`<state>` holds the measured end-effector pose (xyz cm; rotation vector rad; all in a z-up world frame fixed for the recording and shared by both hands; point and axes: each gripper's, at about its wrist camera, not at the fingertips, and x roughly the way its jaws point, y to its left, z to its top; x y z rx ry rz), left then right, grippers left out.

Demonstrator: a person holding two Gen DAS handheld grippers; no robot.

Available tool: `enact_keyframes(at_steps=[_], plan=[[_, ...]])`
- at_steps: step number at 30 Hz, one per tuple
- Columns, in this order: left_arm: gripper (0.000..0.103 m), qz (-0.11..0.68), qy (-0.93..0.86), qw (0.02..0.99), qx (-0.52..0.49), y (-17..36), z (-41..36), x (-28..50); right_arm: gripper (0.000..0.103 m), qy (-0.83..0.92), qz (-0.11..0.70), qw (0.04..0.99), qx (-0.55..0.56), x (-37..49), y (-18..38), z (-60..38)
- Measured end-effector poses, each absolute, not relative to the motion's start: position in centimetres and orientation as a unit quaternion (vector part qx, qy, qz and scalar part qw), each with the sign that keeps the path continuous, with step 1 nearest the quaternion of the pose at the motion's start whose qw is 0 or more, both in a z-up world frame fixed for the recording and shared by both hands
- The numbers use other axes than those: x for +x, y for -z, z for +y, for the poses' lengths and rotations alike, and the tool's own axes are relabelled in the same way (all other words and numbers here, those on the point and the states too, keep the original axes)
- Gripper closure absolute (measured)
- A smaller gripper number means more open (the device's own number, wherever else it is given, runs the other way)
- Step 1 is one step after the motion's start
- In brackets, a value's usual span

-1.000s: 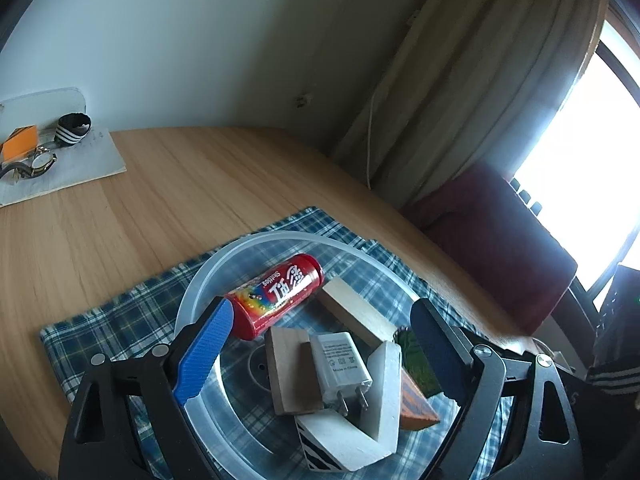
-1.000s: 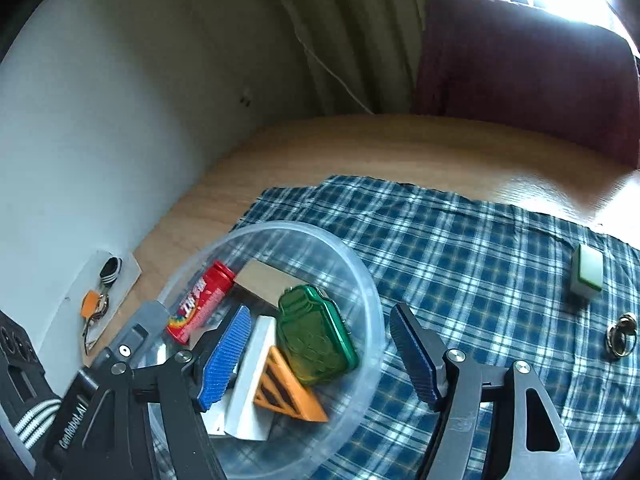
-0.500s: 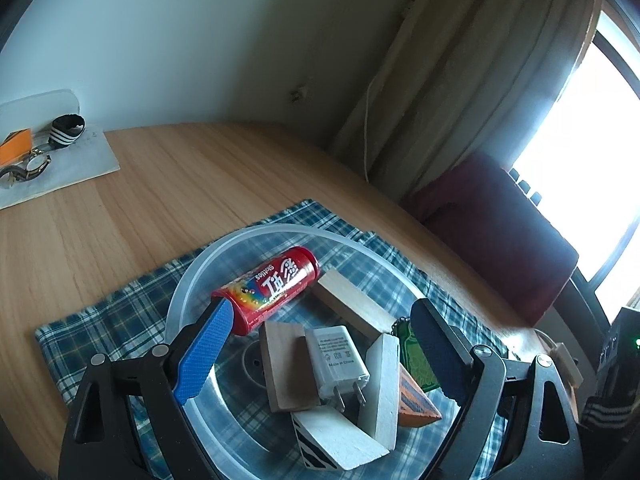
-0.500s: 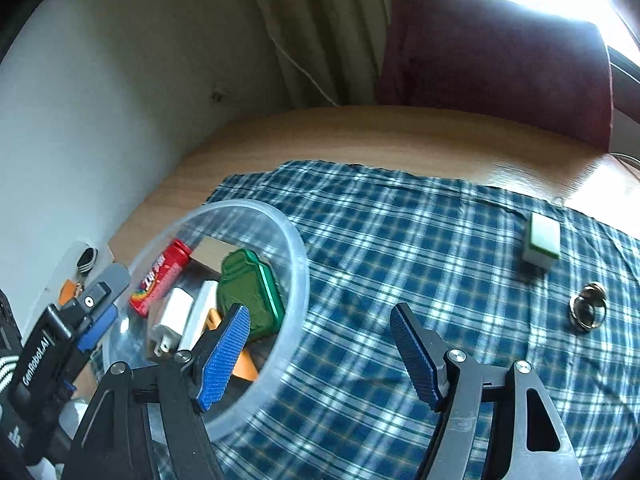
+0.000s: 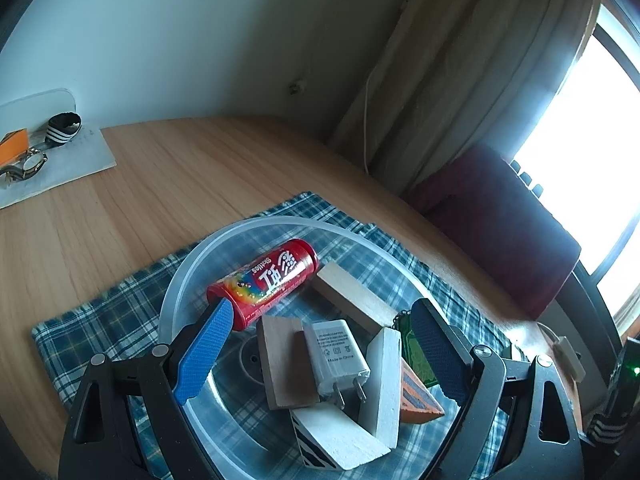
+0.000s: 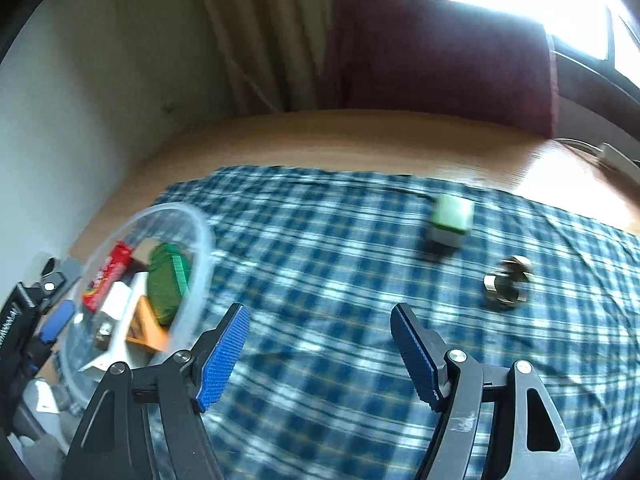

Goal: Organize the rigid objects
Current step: 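Move right tool to metal ring while left tool moves to green eraser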

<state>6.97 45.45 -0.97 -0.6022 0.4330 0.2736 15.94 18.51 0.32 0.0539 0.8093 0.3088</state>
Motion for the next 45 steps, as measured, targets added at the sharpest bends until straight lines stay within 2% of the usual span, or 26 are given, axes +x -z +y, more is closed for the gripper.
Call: enact_keyframes(at_steps=[13, 20, 34, 41, 45], plan=[[0.012, 0.215, -0.137, 0.926, -0.278, 0.9, 45.0, 7.2, 0.026, -0.05, 0.387, 0.919, 0.058, 16.0, 0.0, 11.4], [0.01, 0.159, -0.15, 0.956, -0.195, -1.3, 42.0, 5.5, 0.027, -0.014, 0.395, 0.916, 0.062, 16.6, 0.3, 9.4], [0.008, 0.181, -0.13, 0.96, -0.17, -1.1, 41.0, 6.5, 0.047, -0.003, 0.412, 0.911, 0.035, 20.5, 1.3, 9.7], [0.008, 0.187, -0.13, 0.961, -0.159, -1.0, 40.6, 6.8, 0.067, 0.009, 0.406, 0.914, 0.018, 21.1, 1.5, 9.6], [0.008, 0.199, -0.122, 0.96, -0.153, -1.0, 40.2, 6.9, 0.068, 0.005, 0.406, 0.914, 0.021, 20.3, 1.7, 8.1]])
